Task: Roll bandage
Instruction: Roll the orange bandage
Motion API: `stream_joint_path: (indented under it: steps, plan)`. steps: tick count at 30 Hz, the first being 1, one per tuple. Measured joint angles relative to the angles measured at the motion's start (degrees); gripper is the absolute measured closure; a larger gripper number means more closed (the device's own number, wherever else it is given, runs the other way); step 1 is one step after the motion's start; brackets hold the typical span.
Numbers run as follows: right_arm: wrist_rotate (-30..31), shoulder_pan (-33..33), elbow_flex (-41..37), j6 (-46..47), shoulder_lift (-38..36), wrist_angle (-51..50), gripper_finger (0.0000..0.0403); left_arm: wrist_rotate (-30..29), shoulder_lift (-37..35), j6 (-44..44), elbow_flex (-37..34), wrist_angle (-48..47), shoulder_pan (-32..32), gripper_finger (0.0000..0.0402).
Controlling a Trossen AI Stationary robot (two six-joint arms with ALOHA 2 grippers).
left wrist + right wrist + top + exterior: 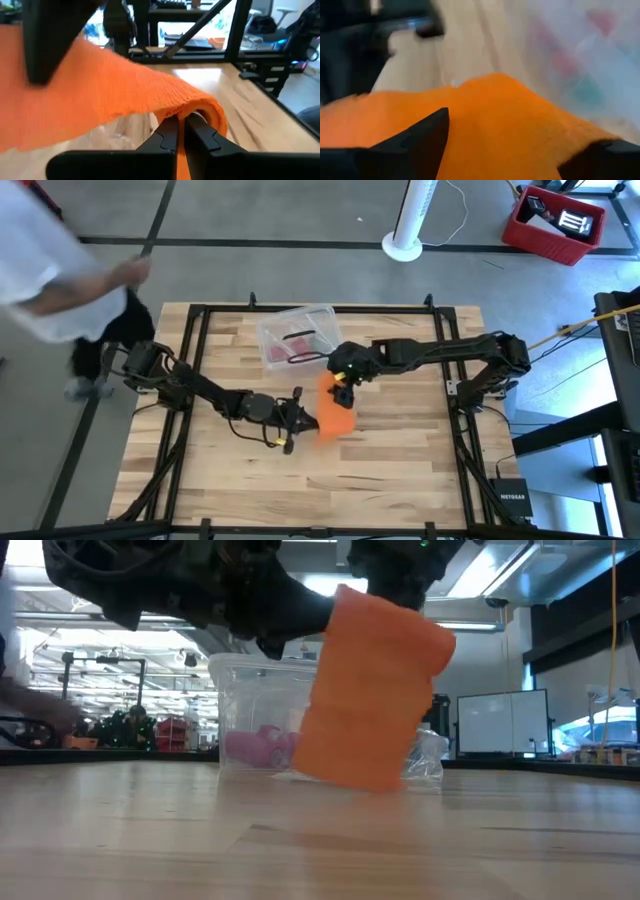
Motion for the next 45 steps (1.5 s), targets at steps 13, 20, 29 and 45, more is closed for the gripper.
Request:
stream_joint_path:
  steps: [13,20,29,45]
  plan:
    - [-3.0,-0.3,8.3,1.6,-0.5,-5.1,0.0095,-0.8,0.0,0.7,0.0,-1.2,0.0,0.0397]
    - [-13.5,-0.2,7.8,1.5,1.4,-12.0,0.0095,-0.8,0.0,1.3,0.0,-1.2,0.0,0.0398]
    - [-7.9,4.1,7.9,1.5,-7.8,-18.9,0.0095,-0.8,0.0,1.2,0.0,-1.1,0.0,0.0398]
    - [25.6,33.7,-32.5,8.6,-15.4,23.6,0.0095,-2.3,0.0,1.2,0.1,2.7,0.0,0.0398]
